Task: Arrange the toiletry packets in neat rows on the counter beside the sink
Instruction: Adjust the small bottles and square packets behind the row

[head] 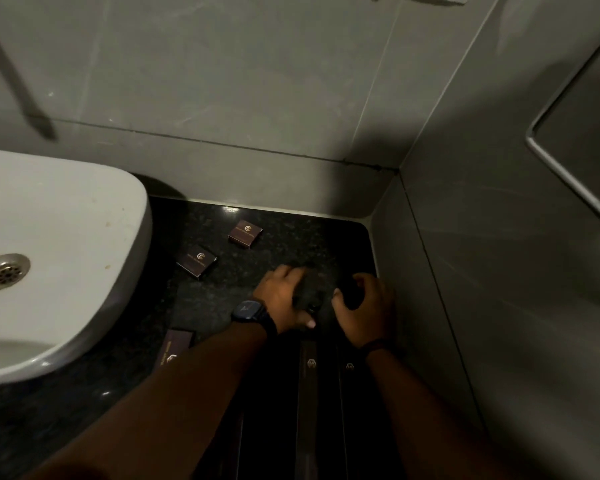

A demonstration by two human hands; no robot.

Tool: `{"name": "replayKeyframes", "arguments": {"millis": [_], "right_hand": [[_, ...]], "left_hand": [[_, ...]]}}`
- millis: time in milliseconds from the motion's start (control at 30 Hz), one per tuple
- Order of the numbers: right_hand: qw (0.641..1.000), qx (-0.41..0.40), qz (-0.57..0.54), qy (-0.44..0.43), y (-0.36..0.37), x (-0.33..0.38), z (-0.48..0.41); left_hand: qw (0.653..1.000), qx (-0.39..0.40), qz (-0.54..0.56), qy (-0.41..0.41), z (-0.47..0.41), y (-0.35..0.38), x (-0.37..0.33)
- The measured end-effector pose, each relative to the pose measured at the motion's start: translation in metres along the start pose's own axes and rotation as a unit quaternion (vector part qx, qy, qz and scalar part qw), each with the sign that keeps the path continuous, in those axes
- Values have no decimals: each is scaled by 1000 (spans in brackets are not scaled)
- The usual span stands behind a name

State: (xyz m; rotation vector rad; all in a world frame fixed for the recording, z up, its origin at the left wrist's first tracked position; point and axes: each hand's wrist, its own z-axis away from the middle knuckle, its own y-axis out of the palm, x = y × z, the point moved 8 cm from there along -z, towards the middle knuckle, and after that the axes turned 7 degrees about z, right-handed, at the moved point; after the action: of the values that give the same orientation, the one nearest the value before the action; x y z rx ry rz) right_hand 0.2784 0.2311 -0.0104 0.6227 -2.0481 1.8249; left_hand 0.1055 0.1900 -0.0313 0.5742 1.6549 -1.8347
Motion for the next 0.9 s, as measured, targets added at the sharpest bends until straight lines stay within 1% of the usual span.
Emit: {"name": "replayKeyframes", "arguments": {"millis": [67,167,233,300,367,433,467,567,667,700,800,900], "right_hand": [[999,-36,-4,-25,-8,20,-4],[996,-47,-6,-75,-3,60,-12],[994,-21,-15,-108,11,88,-18],[991,43,-13,-124,33,111,-24],[984,111,21,-141,61,131,-31],[974,153,60,-157,84,146,-38],[970,166,73,-162,95,154,-42],[962,194,94,-167,125,173,-56],[952,229,124,-160,152,182,-68],[947,239,141,-162,160,183,-69],[935,242,186,-178,171,183,-70],[935,244,188,-177,164,171,-65]], "left_hand": [[999,-28,5,-24,7,-24,16],[995,-77,-35,-59,15,-62,42],[987,-112,-70,-90,18,-87,60],[980,-118,-98,-128,18,-104,80],[973,-94,-125,-170,15,-113,98],[965,-48,-161,-201,10,-113,111],[961,-25,-190,-202,6,-113,115],[945,50,-280,-163,-11,-107,120],[931,113,-309,-158,-21,-105,129],[931,117,-307,-158,-23,-105,132],[941,92,-291,-148,-24,-111,135],[947,84,-270,-152,-19,-114,137]]}}
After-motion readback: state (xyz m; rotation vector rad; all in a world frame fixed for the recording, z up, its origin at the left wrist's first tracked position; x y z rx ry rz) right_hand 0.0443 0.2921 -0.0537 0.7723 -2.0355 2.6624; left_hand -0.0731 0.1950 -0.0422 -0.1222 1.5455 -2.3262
